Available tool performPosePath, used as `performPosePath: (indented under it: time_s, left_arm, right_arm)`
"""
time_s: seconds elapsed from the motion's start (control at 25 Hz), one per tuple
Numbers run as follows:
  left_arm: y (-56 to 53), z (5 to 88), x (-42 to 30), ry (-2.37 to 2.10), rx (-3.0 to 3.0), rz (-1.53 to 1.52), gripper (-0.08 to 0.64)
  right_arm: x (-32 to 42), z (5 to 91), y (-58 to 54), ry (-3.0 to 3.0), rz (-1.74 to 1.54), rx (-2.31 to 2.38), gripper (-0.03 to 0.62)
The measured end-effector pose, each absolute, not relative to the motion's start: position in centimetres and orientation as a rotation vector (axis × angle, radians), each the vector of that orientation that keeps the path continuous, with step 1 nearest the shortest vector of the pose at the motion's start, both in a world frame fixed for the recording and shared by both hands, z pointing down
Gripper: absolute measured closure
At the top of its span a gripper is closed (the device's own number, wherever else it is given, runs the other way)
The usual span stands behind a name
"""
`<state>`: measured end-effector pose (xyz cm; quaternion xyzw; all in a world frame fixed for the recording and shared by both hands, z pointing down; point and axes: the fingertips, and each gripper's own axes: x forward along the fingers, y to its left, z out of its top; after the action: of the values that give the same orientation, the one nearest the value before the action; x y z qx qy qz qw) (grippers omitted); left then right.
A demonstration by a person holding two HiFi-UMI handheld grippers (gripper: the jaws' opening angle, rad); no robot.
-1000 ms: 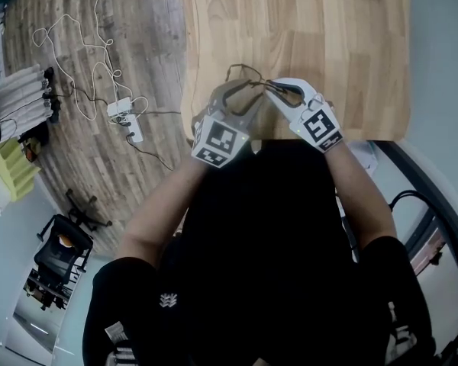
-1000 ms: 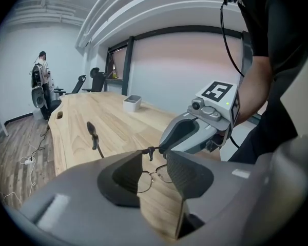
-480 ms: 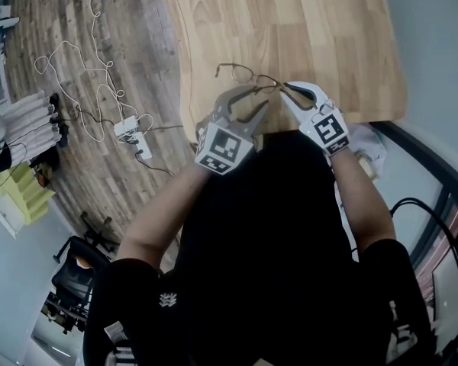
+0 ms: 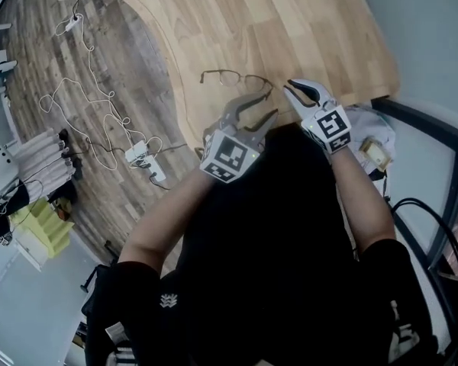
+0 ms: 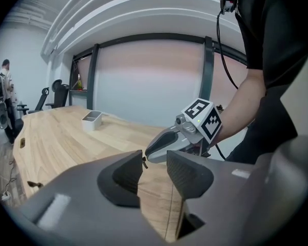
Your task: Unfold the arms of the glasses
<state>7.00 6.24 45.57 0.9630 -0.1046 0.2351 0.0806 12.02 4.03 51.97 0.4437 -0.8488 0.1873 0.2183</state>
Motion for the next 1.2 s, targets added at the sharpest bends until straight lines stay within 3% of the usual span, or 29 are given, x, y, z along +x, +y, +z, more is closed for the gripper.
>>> performPosePath:
  time_s: [0.72,0.92,1.2]
  left_arm:
    - [7.9,43.0,8.9,-0.078,2.964,0.572,0.405]
    - [5.0,39.6,4.8,-0.321,2.999,0.502,0.43]
    - [-1.4,36.6,-2.8,-0.827,2.941,0.414,0.522]
  right_arm:
    - [15.0,48.1,6.5,-2.25,0.496,1.556,0.543]
    - [14.2,43.8,4.9,-2.345,0.5,1.691,0.545]
    - [12.1,38.5,2.2,-2.479,0.337,1.692,0.552]
